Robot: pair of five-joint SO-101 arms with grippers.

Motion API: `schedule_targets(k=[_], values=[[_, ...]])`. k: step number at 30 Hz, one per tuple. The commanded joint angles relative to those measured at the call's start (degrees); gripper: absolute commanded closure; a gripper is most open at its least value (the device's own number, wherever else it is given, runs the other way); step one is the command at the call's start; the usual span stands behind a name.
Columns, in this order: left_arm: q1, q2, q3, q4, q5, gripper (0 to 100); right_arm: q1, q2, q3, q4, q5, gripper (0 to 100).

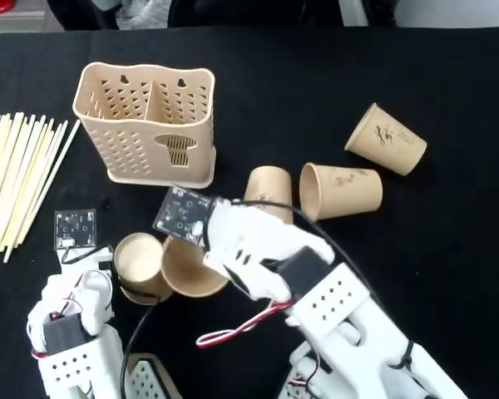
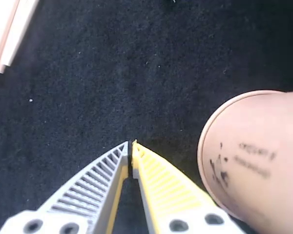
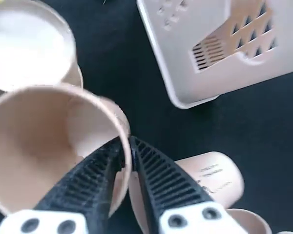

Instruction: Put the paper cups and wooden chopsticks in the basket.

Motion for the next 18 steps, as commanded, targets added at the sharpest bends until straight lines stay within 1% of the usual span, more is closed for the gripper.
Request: schedule_targets(k=[1, 6, 12, 15, 18], values=[[0.31, -0.26, 1.01, 0.26, -0.26, 97, 2.99, -0.57, -9.19, 4.48, -0.44, 98.7], [0.31, -0.26, 1.01, 0.26, -0.26, 97, 8.35, -0.57, -19.21, 10.29, -0.26, 98.7], [0.31, -0.26, 1.01, 0.26, -0.26, 97, 8.62, -0.13, -31.34, 15.74, -0.44, 98.7], [0.31, -0.26, 1.01, 0.26, -0.26, 97, 8.79, 0.04, -36.44, 15.82, -0.79, 98.7], [0.31, -0.26, 1.01, 0.26, -0.26, 97, 8.79, 2.24, -41.8, 15.38, -3.08, 98.7]])
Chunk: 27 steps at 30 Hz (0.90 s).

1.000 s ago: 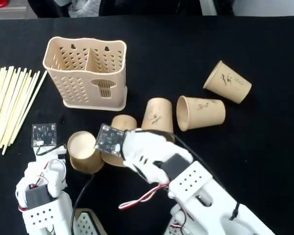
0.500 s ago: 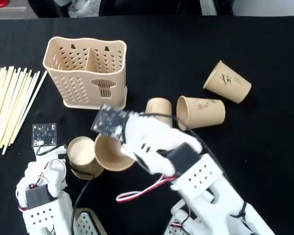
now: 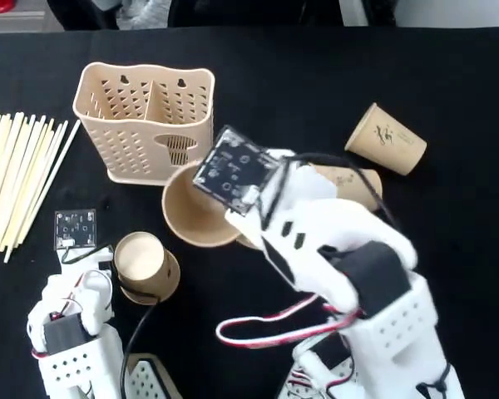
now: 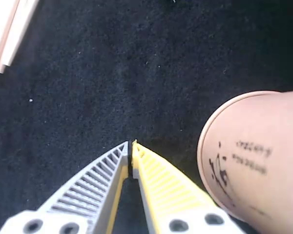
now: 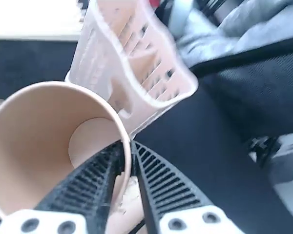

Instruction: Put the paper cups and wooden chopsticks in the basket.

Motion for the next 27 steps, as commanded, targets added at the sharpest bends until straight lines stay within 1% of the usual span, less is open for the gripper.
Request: schedule_targets(k=[1, 8, 15, 18, 21, 27], values=[[0.31, -0.26, 1.01, 0.26, -0.26, 97, 1.14, 3.38, -9.01, -0.26, -2.2, 98.7], [0.31, -0.26, 1.01, 0.26, -0.26, 97, 1.05, 18.95, -26.07, -4.57, -5.89, 98.7], [0.31, -0.26, 1.01, 0.26, -0.26, 97, 1.58, 36.53, -43.91, -4.66, -6.24, 98.7], [0.31, -0.26, 1.01, 0.26, -0.26, 97, 2.81, 42.77, -49.1, -4.66, -6.59, 98.7], [0.31, -0.26, 1.01, 0.26, -0.26, 97, 5.01, 47.52, -53.14, -4.57, -10.11, 98.7], [0.31, -0.26, 1.01, 0.26, -0.26, 97, 8.7, 54.02, -57.27, -4.57, -12.31, 98.7]])
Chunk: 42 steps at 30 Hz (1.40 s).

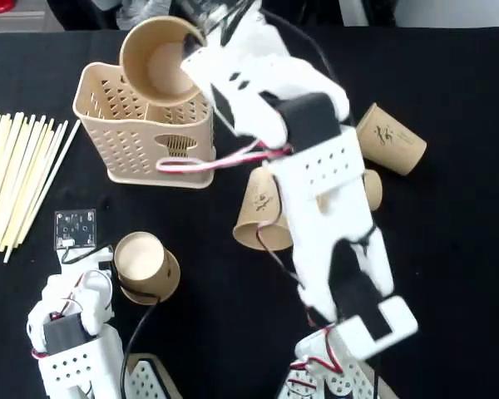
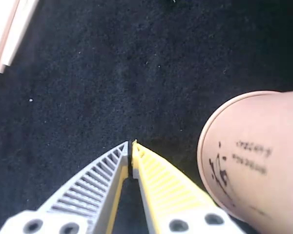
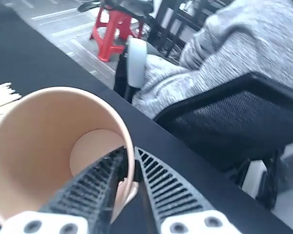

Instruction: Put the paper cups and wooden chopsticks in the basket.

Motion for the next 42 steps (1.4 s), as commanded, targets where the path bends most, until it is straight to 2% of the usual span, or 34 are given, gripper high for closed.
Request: schedule_targets(k=[1, 15, 26, 28, 32, 34, 42], values=[[0.31, -0.26, 1.01, 0.26, -0.26, 97, 2.29, 1.71, -3.65, -0.97, -0.88, 98.7], [0.31, -0.26, 1.01, 0.26, -0.26, 97, -0.09, 3.56, -3.47, 3.52, -0.97, 98.7], [0.31, -0.26, 1.01, 0.26, -0.26, 97, -1.05, 10.77, -4.0, 3.69, -0.97, 97.5], [0.31, -0.26, 1.01, 0.26, -0.26, 97, -1.05, 11.03, -4.0, 3.69, -0.97, 90.9], [0.31, -0.26, 1.01, 0.26, -0.26, 97, -1.05, 10.15, -4.0, 4.48, -0.35, 70.1], [0.31, -0.26, 1.01, 0.26, -0.26, 97, -1.05, 9.36, -4.0, 4.92, 1.32, 64.4], [0.31, -0.26, 1.01, 0.26, -0.26, 97, -2.02, 1.01, -4.0, 9.41, 2.81, 62.8]])
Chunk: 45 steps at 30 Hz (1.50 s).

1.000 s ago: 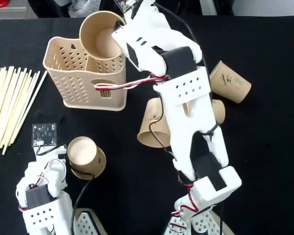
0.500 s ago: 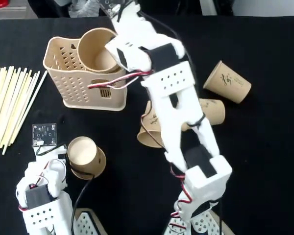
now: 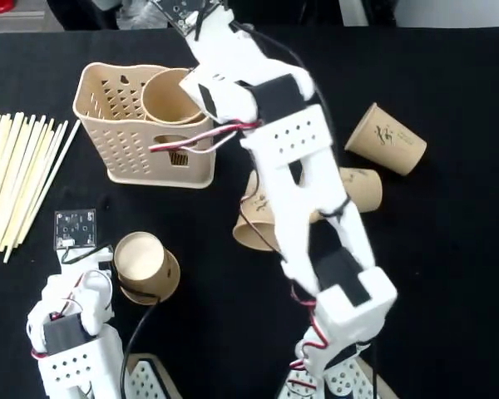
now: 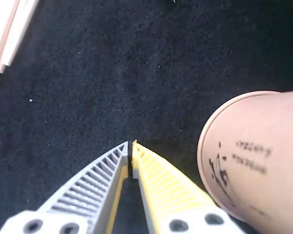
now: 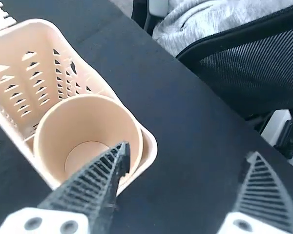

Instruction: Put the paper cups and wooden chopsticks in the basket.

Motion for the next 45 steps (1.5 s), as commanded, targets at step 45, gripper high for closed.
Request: schedule_targets(k=[45], values=[[0.31, -0.26, 1.01, 0.26, -0.26, 97, -32.7, -36.44, 59.91, -0.97, 13.98, 97.3]])
